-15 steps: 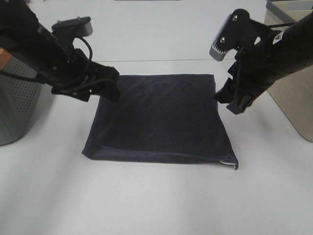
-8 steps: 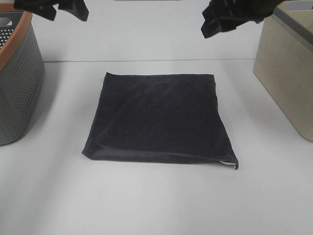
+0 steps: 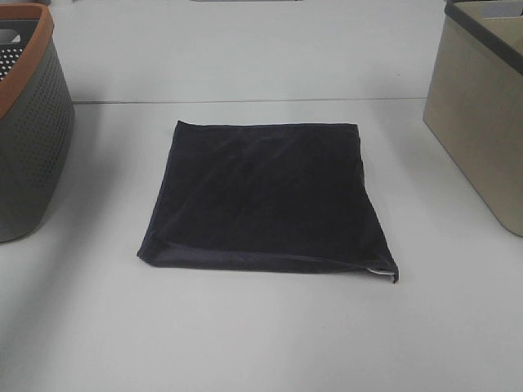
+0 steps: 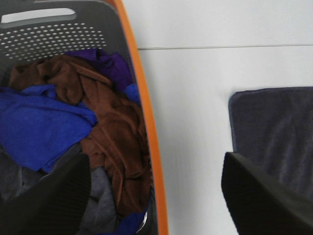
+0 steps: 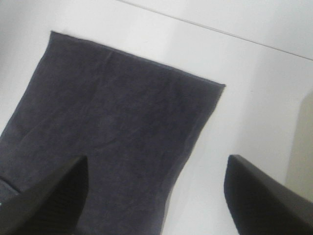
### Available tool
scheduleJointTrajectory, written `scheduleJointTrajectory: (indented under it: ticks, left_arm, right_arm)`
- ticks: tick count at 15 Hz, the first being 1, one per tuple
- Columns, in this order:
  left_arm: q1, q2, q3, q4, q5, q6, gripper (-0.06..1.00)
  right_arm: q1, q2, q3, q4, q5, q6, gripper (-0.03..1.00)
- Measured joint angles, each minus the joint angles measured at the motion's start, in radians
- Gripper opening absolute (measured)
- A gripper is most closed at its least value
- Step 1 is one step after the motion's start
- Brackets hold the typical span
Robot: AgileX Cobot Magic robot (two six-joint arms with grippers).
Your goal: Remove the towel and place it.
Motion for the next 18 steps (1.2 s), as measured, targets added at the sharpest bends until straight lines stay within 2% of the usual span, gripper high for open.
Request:
scheduleJointTrajectory:
  ticks: [2, 4, 8, 11, 18]
  left_arm:
    - [0.066, 0.0, -0.003, -0.006, 0.054, 0.0, 0.73]
    - [0.124, -0.002, 0.0, 0.0, 0.066, 0.0, 0.77]
    - [0.149, -0.107, 0.141, 0.003, 0.067, 0.039, 0.78]
    - [0.149, -0.215, 0.272, 0.004, 0.07, 0.046, 0.78]
    - [0.149, -0.427, 0.527, 0.004, 0.07, 0.047, 0.78]
  right_arm:
    - [-0.046, 0.003, -0.017, -0.029, 0.006, 0.06, 0.76]
    - [-0.077, 0.003, -0.017, -0.052, 0.015, 0.071, 0.76]
    - [-0.077, -0.074, 0.028, -0.052, 0.016, 0.073, 0.76]
    - [-0.077, -0.178, 0.153, -0.063, 0.016, 0.069, 0.76]
    - [-0.077, -0.38, 0.553, -0.068, 0.018, 0.051, 0.76]
